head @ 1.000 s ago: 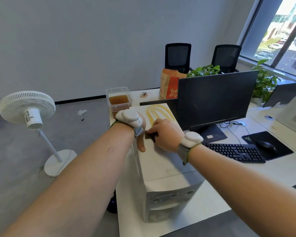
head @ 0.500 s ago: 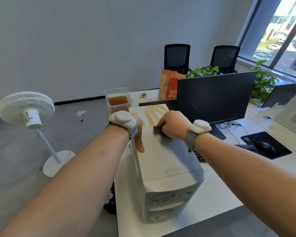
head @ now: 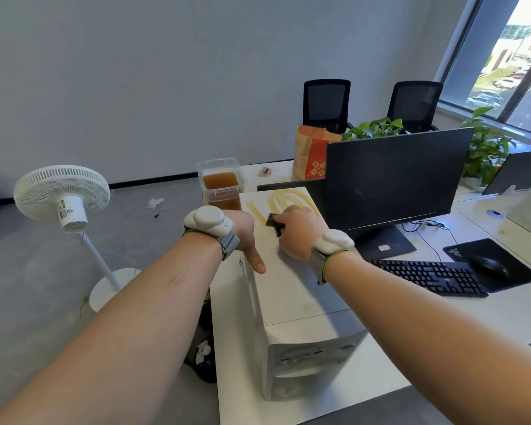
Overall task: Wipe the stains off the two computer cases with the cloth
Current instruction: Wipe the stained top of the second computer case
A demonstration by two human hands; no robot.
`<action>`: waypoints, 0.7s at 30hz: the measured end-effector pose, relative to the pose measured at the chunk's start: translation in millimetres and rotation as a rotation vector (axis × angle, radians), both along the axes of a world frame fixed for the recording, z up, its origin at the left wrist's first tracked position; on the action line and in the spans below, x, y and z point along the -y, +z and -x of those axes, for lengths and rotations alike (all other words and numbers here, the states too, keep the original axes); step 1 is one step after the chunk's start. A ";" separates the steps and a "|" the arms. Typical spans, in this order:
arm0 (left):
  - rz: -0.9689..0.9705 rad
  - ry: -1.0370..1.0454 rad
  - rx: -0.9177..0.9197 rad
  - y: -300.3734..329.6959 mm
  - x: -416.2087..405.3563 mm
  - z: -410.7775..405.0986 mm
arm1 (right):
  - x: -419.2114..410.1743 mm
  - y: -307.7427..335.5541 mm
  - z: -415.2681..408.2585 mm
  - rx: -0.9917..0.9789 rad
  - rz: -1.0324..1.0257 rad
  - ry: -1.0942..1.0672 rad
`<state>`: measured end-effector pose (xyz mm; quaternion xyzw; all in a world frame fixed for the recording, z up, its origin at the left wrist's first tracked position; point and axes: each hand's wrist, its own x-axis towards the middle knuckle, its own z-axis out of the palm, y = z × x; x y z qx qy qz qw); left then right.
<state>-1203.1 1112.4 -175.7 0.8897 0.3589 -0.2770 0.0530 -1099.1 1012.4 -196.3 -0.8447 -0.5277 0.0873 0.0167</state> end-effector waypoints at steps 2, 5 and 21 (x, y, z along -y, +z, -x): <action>-0.017 -0.014 0.041 -4.4 -2.9 1.3 | 14.0 -0.8 4.9 -0.071 -0.112 0.107; -0.009 -0.021 0.026 -2.0 -0.9 0.4 | 33.2 8.9 -4.1 -0.207 -0.093 0.121; 0.002 -0.030 0.042 -8.8 -7.7 -0.6 | 16.3 -3.5 -20.1 0.083 -0.021 -0.100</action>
